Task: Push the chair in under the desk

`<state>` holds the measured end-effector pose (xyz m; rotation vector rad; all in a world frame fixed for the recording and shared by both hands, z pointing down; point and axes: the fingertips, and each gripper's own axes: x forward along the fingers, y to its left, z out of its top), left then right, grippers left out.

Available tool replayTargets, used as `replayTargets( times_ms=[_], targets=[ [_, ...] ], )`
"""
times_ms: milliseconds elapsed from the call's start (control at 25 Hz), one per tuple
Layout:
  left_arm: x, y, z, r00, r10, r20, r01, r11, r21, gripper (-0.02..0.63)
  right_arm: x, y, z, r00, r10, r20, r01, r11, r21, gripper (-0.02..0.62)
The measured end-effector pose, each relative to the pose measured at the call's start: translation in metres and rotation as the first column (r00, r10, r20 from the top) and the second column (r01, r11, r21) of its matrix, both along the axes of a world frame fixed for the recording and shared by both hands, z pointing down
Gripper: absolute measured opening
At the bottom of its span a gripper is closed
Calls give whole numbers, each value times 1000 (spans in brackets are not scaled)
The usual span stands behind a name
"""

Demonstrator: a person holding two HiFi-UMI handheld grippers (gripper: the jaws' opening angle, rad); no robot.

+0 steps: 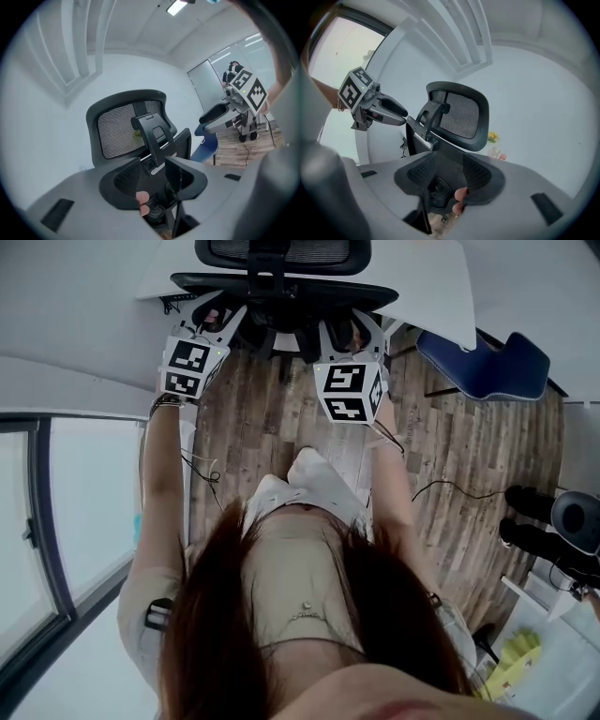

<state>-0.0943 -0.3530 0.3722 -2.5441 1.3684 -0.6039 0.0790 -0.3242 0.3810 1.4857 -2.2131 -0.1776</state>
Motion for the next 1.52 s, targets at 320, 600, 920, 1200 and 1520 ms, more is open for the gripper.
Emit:
replayTargets(
  times_ms=[320,600,920,1200,1520],
  targets=[
    [12,41,-9,999,9,-44,-9,1000,14,108,-1,42,-14,998,56,41,-57,998,24,165],
    [15,86,-16,996,13,-84,-11,999,31,43,-5,86,-25,990,120,74,-123,991,42,102],
    [20,139,-24,989,78,-128,-74,997,36,21,-23,126,-39,982,162,96,-168,984,63,77],
    [7,172,-26,983,80,-168,-74,996,41,8,-35,158,-49,976,192,105,-201,976,82,57],
    [-1,210,-37,969,96,-227,-85,995,59,5,-44,192,-54,971,216,104,-226,969,97,48]
  ],
)
